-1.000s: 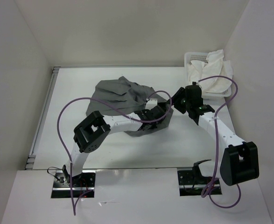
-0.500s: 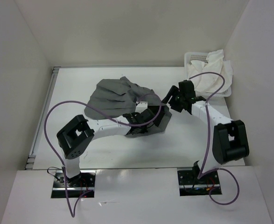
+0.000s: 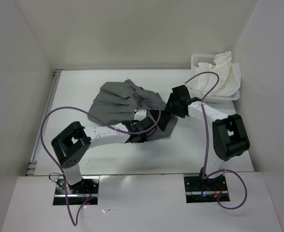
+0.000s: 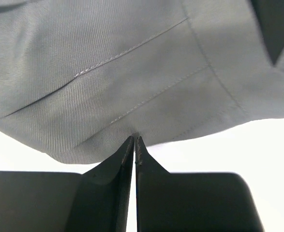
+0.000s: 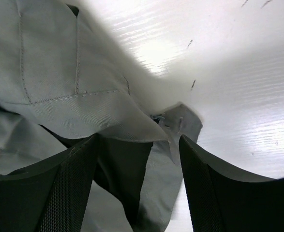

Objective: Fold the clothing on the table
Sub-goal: Flatten the skirt out

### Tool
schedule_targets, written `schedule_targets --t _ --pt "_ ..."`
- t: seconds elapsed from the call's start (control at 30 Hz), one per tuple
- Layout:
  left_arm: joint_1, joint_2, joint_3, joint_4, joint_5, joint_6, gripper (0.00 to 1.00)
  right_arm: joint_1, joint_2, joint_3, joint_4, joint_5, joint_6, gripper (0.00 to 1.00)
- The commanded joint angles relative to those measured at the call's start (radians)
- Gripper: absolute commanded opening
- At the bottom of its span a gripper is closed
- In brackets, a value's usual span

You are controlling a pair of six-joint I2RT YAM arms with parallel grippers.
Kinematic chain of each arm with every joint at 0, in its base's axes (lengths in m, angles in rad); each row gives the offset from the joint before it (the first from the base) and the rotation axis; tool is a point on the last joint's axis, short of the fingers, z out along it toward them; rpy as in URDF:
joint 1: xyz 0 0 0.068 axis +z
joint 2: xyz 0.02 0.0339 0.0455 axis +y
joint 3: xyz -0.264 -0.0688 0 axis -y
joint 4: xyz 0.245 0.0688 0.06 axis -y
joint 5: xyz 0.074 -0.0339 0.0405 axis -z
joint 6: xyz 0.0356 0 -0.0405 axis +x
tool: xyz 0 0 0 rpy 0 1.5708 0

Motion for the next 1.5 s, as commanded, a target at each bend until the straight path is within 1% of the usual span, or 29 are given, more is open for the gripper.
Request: schedule_targets --t 0.0,0.03,0.07,0.1,0.17,0.2,0.27,0.33,0.37,0.4,0.43,0.5,0.57,0.6,0.67,0.7,0.83,0.87,0.9,0.93,0.97,1.03,1.1,1.17,1.2,1.27,1.37,1.43,1.47 --pt "-0.005 -0.066 -0.002 -0.003 0.003 -0.016 0.09 0.017 0.023 0.034 -0.022 0.120 -0.021 0.71" --pt "-0.005 -0.078 -0.002 -0.003 0.003 -0.016 0.09 0.017 0.032 0.034 -0.022 0.120 -0.021 0.71" --pt "-0.005 -0.089 -0.002 -0.003 0.003 -0.016 0.09 0.017 0.043 0.034 -0.011 0.110 -0.030 0.69" --pt "-0.005 -0.089 -0.002 -0.012 0.003 -0.016 0.09 0.017 0.054 0.034 0.015 0.087 -0.030 0.54" --pt "-0.005 -0.107 -0.002 -0.012 0.003 -0.016 0.09 0.017 0.066 0.034 0.050 0.064 -0.049 0.32" --pt "-0.005 -0.107 -0.002 -0.021 0.003 -0.016 0.09 0.017 0.066 0.024 0.090 0.051 -0.049 0.15" --pt "-0.005 -0.136 -0.011 -0.021 0.003 -0.016 0.09 0.017 0.054 0.011 0.121 0.042 -0.059 0.00" --pt "-0.005 -0.146 -0.022 -0.021 0.003 -0.016 0.09 0.017 0.030 0.000 0.130 0.008 -0.059 0.00" --pt "-0.005 -0.162 -0.022 -0.021 0.003 -0.016 0.15 0.017 0.019 -0.013 0.130 -0.010 -0.047 0.00" --pt "-0.005 -0.178 -0.022 -0.030 0.003 -0.016 0.18 0.028 0.002 -0.022 0.118 -0.027 -0.036 0.00" --pt "-0.005 -0.196 -0.022 -0.031 0.012 -0.016 0.22 0.040 -0.041 -0.048 0.118 -0.064 -0.024 0.00" --pt "-0.005 -0.221 -0.022 -0.040 0.012 -0.006 0.41 0.091 -0.095 -0.081 0.095 -0.075 0.023 0.00" --pt "-0.005 -0.256 -0.032 -0.040 0.022 0.003 0.50 0.161 -0.179 -0.122 0.046 -0.075 0.086 0.00" --pt "-0.005 -0.277 -0.032 -0.040 0.022 0.003 0.58 0.190 -0.240 -0.154 0.022 -0.087 0.108 0.00" --pt "-0.005 -0.296 -0.032 -0.040 0.022 0.003 0.62 0.262 -0.303 -0.190 0.006 -0.087 0.155 0.00" --pt "-0.005 -0.310 -0.032 -0.040 0.022 0.012 0.62 0.342 -0.334 -0.205 -0.005 -0.096 0.205 0.00" --pt "0.013 -0.333 -0.032 -0.040 0.022 0.012 0.65 0.489 -0.466 -0.257 -0.067 -0.122 0.327 0.00" --pt "0.013 -0.345 -0.042 -0.040 0.022 0.012 0.65 0.490 -0.493 -0.269 -0.096 -0.112 0.344 0.15" --pt "0.023 -0.345 -0.042 -0.040 0.022 0.012 0.65 0.490 -0.550 -0.270 -0.116 -0.087 0.344 0.34" --pt "0.023 -0.354 -0.053 -0.040 0.022 0.012 0.65 0.490 -0.576 -0.248 -0.142 -0.047 0.355 0.36" --pt "0.023 -0.354 -0.065 -0.031 0.022 0.012 0.65 0.490 -0.598 -0.228 -0.191 0.050 0.343 0.34" --pt "0.023 -0.364 -0.074 -0.031 0.034 0.001 0.65 0.476 -0.613 -0.164 -0.221 0.100 0.298 0.38" --pt "0.023 -0.364 -0.085 -0.031 0.034 0.001 0.65 0.422 -0.568 -0.129 -0.235 0.109 0.261 0.40" --pt "0.013 -0.354 -0.085 -0.049 0.023 0.001 0.65 0.422 -0.531 -0.105 -0.235 0.126 0.234 0.40" --pt "0.004 -0.354 -0.094 -0.082 0.011 -0.011 0.61 0.422 -0.499 -0.092 -0.223 0.137 0.234 0.40" --pt "-0.005 -0.344 -0.094 -0.156 -0.009 -0.020 0.59 0.422 -0.474 -0.092 -0.200 0.128 0.221 0.40" --pt "-0.005 -0.344 -0.104 -0.246 0.002 -0.032 0.52 0.422 -0.436 -0.092 -0.149 0.119 0.201 0.41" --pt "-0.028 -0.344 -0.104 -0.280 0.002 -0.055 0.52 0.422 -0.411 -0.092 -0.149 0.119 0.192 0.41" --pt "-0.042 -0.334 -0.113 -0.331 -0.007 -0.095 0.52 0.422 -0.387 -0.082 -0.140 0.108 0.183 0.41"
